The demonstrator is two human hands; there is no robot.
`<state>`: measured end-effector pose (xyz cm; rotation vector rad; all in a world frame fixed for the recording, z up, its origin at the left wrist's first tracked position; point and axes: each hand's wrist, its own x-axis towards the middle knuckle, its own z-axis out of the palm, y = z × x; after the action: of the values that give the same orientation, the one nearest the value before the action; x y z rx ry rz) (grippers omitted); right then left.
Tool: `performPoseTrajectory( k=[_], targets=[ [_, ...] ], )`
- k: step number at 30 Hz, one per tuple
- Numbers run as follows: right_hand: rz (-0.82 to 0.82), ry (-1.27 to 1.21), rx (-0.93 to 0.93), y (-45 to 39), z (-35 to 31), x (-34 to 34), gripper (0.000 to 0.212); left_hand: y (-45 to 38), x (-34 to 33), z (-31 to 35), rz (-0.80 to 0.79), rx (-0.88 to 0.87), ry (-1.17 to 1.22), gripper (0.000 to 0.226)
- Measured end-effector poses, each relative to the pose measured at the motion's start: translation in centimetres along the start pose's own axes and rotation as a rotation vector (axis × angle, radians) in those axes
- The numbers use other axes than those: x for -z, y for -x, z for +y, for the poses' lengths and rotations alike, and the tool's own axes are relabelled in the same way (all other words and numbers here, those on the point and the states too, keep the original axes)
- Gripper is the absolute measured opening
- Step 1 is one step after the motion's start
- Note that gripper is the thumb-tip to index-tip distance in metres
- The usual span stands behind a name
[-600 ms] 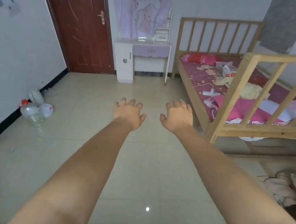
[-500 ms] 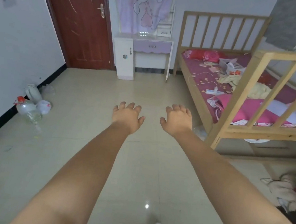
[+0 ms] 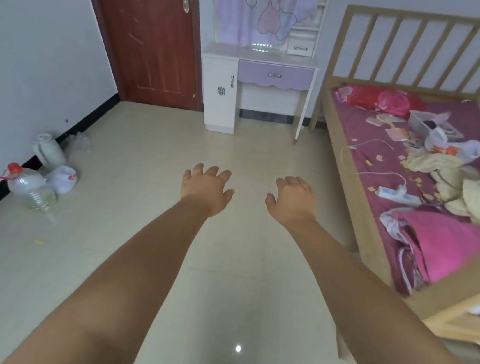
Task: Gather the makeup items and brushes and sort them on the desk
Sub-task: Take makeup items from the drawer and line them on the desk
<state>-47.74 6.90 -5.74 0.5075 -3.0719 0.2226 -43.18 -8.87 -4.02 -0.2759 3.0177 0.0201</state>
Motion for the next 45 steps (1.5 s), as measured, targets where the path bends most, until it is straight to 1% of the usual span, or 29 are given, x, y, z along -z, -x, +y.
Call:
performPoseTrajectory(
  k=[3,6,14,22,29,36,39,42,45],
  targets=[
    [-0.009,0.033,0.062,-9.1,0.0,-0.5,0.04,-8.1,0.3,-1.3,0.0,0.035,-0.017,0.05],
    [0.022,0.043,0.079,-18.9,0.1,-0.7,0.039,-17.2,1.2,-2.8,0.017,0.049,-0.032,0.049],
    [0.077,-0.004,0.027,-43.7,1.0,0.0,0.037,-42.9,6.3,-5.0,0.055,-0.003,-0.054,0.05],
    [0.109,-0.004,-0.041,-68.2,6.5,-1.7,0.036,-68.6,7.3,-4.1,0.107,-0.085,-0.033,0.046],
    [0.167,-0.017,-0.038,-91.5,11.8,-2.7,0.034,-92.1,9.0,-3.5,0.112,-0.065,0.02,0.045],
    [0.139,0.013,-0.037,-111.8,13.1,-6.1,0.034,-111.8,9.2,-6.7,0.15,-0.043,0.014,0.046],
    [0.119,0.019,-0.04,-120.8,13.4,-8.7,0.034,-121.1,8.2,-8.5,0.173,-0.047,0.044,0.06],
    [0.091,0.011,-0.09,-129.3,13.6,-11.2,0.033,-130.5,7.2,-10.2,0.145,-0.088,0.032,0.048],
    [0.041,-0.021,-0.144,-136.6,13.7,-13.3,0.033,-139.2,6.9,-11.4,0.07,-0.118,0.004,0.046]
  ],
)
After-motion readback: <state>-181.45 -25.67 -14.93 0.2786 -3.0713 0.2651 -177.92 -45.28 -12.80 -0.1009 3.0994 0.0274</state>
